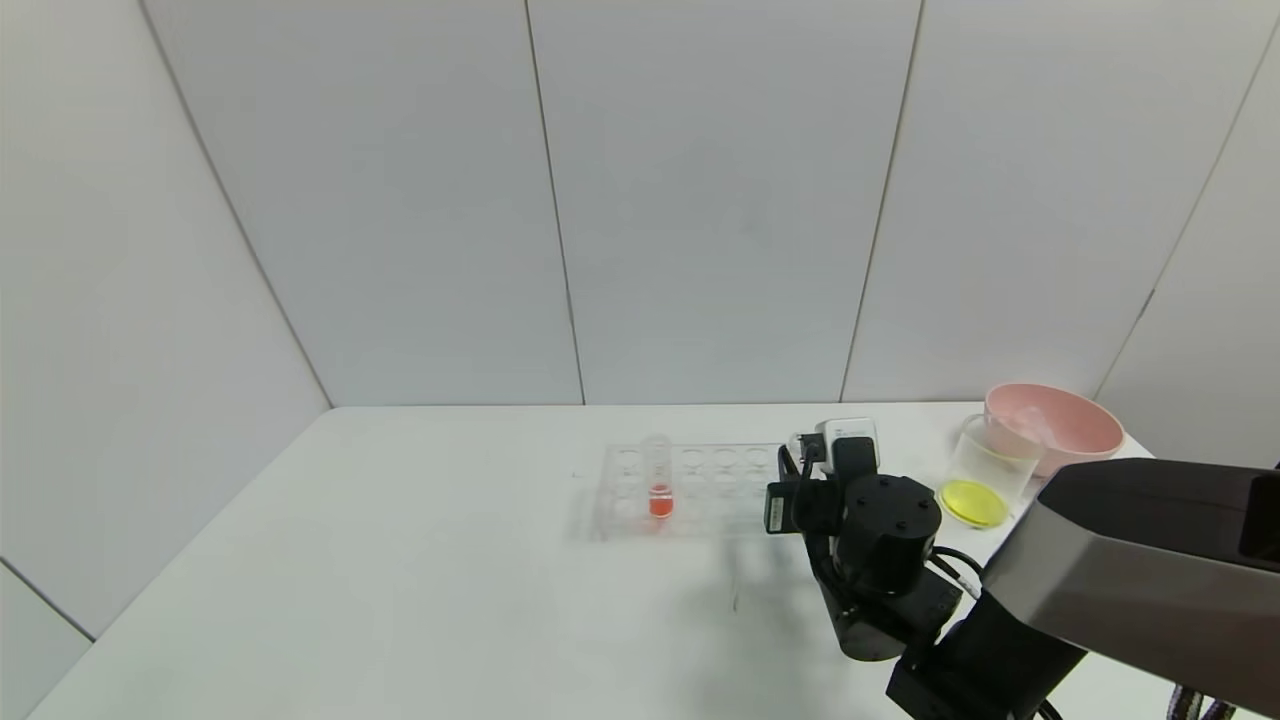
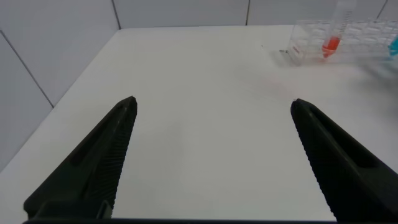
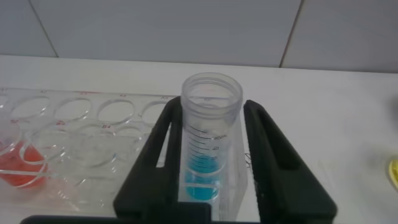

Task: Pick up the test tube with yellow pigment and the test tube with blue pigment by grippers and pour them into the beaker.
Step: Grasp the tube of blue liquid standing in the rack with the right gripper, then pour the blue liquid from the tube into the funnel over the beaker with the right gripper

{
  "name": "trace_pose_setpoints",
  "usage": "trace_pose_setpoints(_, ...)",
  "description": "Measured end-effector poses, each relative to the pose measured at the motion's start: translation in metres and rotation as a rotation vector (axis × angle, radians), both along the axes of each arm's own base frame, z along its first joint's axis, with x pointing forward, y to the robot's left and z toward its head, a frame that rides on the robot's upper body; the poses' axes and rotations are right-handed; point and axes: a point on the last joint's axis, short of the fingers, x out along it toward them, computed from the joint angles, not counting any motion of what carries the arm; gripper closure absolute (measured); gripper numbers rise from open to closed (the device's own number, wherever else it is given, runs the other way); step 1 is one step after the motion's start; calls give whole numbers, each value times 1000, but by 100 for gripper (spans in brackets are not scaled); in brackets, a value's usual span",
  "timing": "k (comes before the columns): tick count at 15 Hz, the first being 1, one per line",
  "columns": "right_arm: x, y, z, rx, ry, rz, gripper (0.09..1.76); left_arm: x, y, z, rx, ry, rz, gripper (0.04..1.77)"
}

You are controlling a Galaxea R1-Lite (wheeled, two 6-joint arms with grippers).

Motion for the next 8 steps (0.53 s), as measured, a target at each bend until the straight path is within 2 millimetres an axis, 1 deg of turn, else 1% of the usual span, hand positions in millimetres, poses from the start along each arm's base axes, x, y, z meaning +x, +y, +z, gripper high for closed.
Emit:
trace_pose_setpoints(1,0,-1,-1,-2,2,-3,136,0,0,0,0,0,0,5)
trace_pose_setpoints(8,1,-3,3,3,-5,-10,136,0,0,0,0,0,0,5)
